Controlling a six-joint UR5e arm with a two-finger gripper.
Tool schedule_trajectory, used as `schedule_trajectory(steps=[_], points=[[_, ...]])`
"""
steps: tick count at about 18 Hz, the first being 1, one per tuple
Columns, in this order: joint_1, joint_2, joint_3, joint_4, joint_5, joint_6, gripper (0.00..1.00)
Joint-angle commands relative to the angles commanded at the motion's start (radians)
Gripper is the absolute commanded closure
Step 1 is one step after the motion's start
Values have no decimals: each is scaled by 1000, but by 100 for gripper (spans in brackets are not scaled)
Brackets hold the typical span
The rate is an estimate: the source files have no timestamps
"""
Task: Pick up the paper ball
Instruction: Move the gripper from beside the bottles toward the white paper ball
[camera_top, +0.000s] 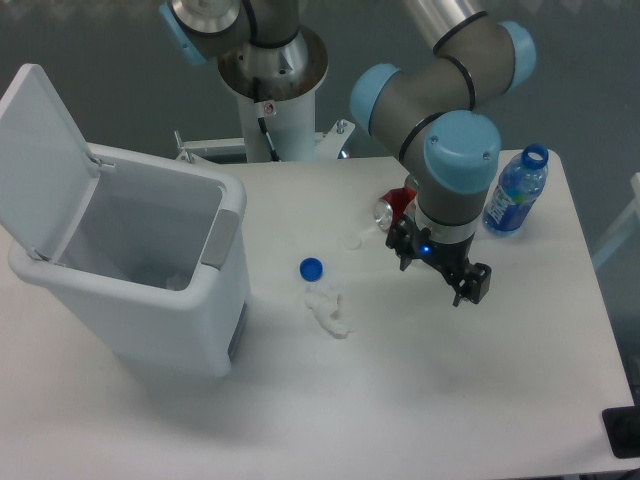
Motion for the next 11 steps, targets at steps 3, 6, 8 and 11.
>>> schedule_trajectory(steps=[3, 6, 8, 11], points=[[-11, -9, -2, 44, -5, 0, 0], [-46, -35, -5, 87, -21, -37, 0], [-70, -40, -28, 120, -58, -104, 0], [-115, -34, -80, 124, -69, -120, 0]])
